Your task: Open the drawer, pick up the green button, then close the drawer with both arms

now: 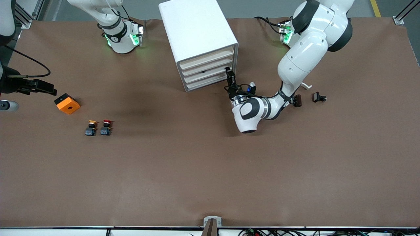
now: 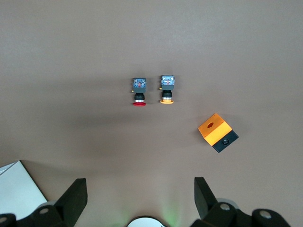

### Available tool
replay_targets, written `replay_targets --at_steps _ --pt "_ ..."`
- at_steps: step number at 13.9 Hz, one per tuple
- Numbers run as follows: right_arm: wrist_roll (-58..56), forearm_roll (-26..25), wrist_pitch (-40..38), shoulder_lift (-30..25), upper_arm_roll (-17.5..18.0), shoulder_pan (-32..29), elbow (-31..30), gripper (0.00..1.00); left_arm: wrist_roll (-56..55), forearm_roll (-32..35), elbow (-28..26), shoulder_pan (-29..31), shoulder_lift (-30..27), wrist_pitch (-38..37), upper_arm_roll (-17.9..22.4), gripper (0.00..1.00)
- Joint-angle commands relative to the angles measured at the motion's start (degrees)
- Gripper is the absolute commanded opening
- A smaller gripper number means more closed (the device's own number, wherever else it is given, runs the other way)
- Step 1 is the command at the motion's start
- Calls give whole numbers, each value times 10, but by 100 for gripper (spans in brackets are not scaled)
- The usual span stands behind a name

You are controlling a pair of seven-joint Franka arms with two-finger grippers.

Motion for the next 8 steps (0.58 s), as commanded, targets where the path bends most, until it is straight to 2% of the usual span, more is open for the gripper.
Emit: replay_targets --at_steps 1,8 --pt "16 -5 -9 6 1 4 17 100 -10 -12 18 7 -4 -8 8 11" --pt "159 11 -16 6 6 27 14 100 -14 -11 56 34 -5 -7 24 13"
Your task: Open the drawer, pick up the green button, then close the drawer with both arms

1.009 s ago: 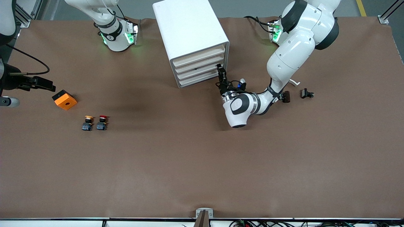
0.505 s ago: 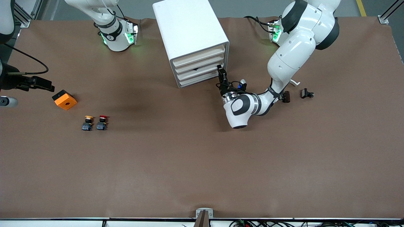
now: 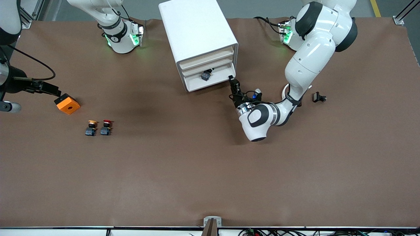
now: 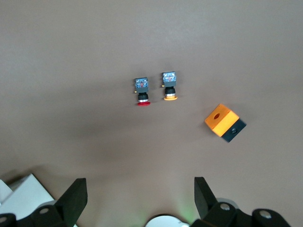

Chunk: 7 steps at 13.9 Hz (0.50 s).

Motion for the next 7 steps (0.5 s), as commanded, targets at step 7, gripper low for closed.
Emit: replay_targets --at_steps 7 --pt "228 41 9 3 0 81 5 100 -23 -14 41 30 -13 0 19 15"
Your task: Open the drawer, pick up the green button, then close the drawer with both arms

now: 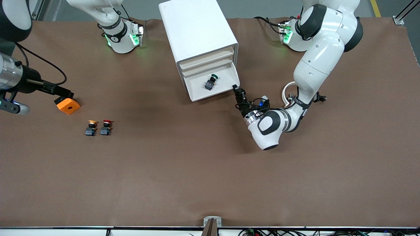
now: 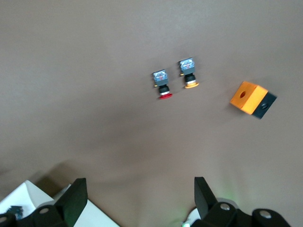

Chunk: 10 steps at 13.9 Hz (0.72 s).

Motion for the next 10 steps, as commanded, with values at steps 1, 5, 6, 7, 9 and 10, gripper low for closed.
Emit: replay_targets --at_steps 1,5,6,7,9,10 --pt "120 4 7 3 -2 60 5 100 -12 -14 4 3 -14 0 3 15" --pt "205 17 54 15 -2 151 -12 100 -13 -14 21 4 -18 0 7 15" --pt "221 31 81 15 -2 173 -27 100 -13 -19 23 9 -18 0 7 16" --pt "242 48 106 15 -2 194 -44 100 -14 -25 25 10 -18 0 8 17" --pt "285 54 147 19 -2 239 -70 100 -14 -26 25 10 -18 1 9 18" --pt "316 54 170 24 -2 265 -80 100 -13 -26 25 11 -17 1 9 18"
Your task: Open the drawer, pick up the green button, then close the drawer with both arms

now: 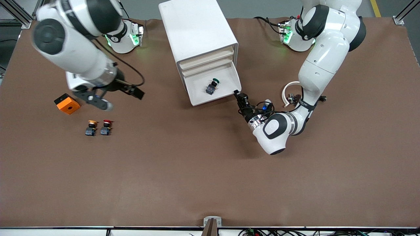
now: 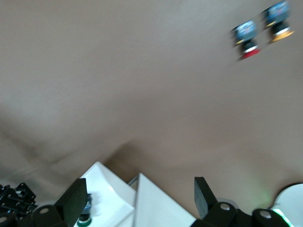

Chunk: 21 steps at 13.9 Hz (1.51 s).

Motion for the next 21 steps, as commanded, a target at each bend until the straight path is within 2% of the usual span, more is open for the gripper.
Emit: replay_targets --at_steps 1,3,4,5,6,7,12,17,21 --pt "86 10 62 5 -7 70 -35 100 -10 -21 -2 3 -13 -3 6 19" --pt "150 10 98 29 -7 113 -35 100 -9 -21 -2 3 -12 -2 7 25" --pt "171 10 118 39 -8 135 -36 100 -9 -21 -3 3 -12 -2 7 37" --pt "198 9 140 54 -8 153 -36 100 -8 -21 -3 3 -12 -2 7 50" --pt "223 8 160 67 -8 172 -36 100 -8 -21 -3 4 -12 -2 7 85" --pt "234 7 181 82 -8 183 -37 100 -8 -21 -3 4 -12 -2 7 100" --pt "235 5 226 139 -8 219 -37 100 9 -9 3 5 -19 0 8 100" --pt "234 -24 254 175 -8 258 -42 100 149 61 6 -5 -68 18 -1 100" --pt "248 -25 362 173 -8 279 -123 100 303 133 2 -32 -121 66 -1 100"
